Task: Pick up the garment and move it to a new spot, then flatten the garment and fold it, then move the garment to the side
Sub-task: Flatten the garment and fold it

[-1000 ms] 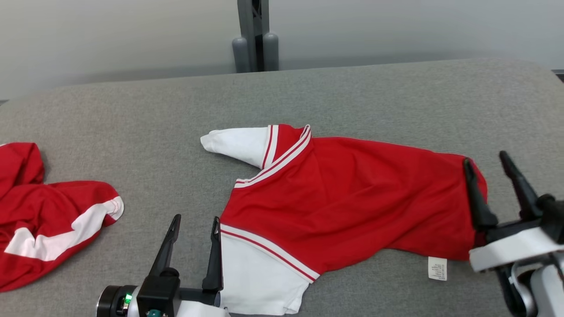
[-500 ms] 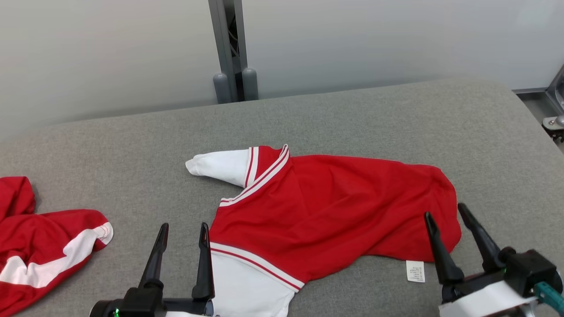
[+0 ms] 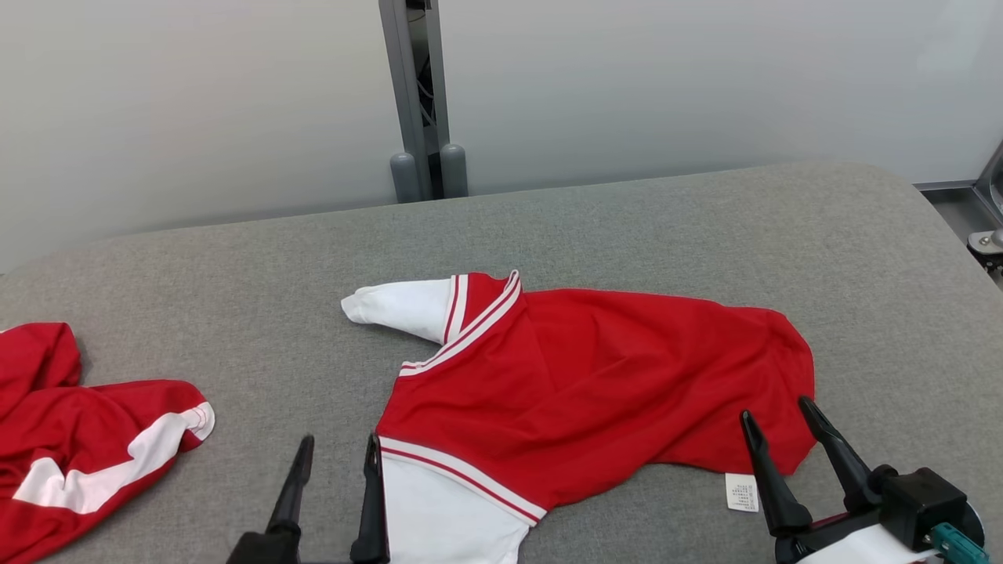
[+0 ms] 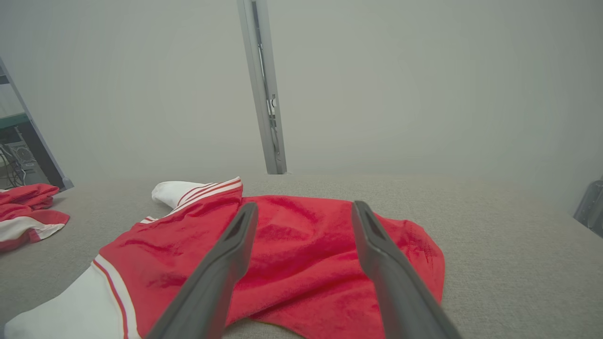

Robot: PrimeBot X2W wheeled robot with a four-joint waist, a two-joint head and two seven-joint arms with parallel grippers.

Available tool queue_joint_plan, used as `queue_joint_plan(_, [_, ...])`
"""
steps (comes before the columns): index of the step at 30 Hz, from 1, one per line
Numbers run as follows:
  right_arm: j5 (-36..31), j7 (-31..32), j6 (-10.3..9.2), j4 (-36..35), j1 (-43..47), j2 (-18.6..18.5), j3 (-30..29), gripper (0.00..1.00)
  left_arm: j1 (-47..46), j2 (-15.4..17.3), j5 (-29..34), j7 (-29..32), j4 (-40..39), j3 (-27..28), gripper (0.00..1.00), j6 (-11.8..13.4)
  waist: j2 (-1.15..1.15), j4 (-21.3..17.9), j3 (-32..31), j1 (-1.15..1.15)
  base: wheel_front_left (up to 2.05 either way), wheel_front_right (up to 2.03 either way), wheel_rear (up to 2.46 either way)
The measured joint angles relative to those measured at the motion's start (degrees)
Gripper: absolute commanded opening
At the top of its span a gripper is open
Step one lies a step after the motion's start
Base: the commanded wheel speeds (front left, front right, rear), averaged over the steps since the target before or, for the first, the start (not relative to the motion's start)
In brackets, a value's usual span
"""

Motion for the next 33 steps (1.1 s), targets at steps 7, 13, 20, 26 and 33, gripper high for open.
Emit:
queue_joint_plan(7, [0.3, 0.0, 0.0, 0.5, 0.1, -0.2, 0.5, 1.0, 0.9, 0.0, -3.6, 2.4, 10.2, -1.8, 1.0, -0.3, 0.0, 0.3, 0.2, 0.0, 0.0, 0.0, 0.0])
queue_joint_plan(13, [0.7, 0.0, 0.0, 0.8, 0.1, -0.7, 0.9, 1.0, 0.0, 0.0, -6.5, 7.5, 16.1, -3.1, 1.0, -0.1, 0.0, 0.0, 0.9, 0.0, 0.0, 0.0, 0.0])
queue_joint_plan(20, [1.0, 0.0, 0.0, 1.0, 0.0, -1.3, 0.8, 1.0, -0.6, 0.0, -8.8, 11.7, 18.5, -3.7, 1.0, 0.9, 0.0, -0.8, 2.0, 0.0, 0.0, 0.0, 0.0])
queue_joint_plan(26, [1.3, 0.0, 0.0, 1.2, -0.4, -1.4, 0.2, 1.0, -2.0, 0.0, -11.8, 12.9, 18.7, -4.3, 0.0, -0.4, 0.0, -1.0, 3.5, 0.0, 0.0, 0.0, 0.0])
queue_joint_plan(33, [5.1, 0.0, 0.0, 9.8, -0.5, -1.3, 1.1, 1.0, -4.3, 0.2, -14.3, 4.4, 15.2, -0.2, 0.0, -1.8, 0.0, -0.5, 4.4, 0.0, 0.0, 0.0, 0.0])
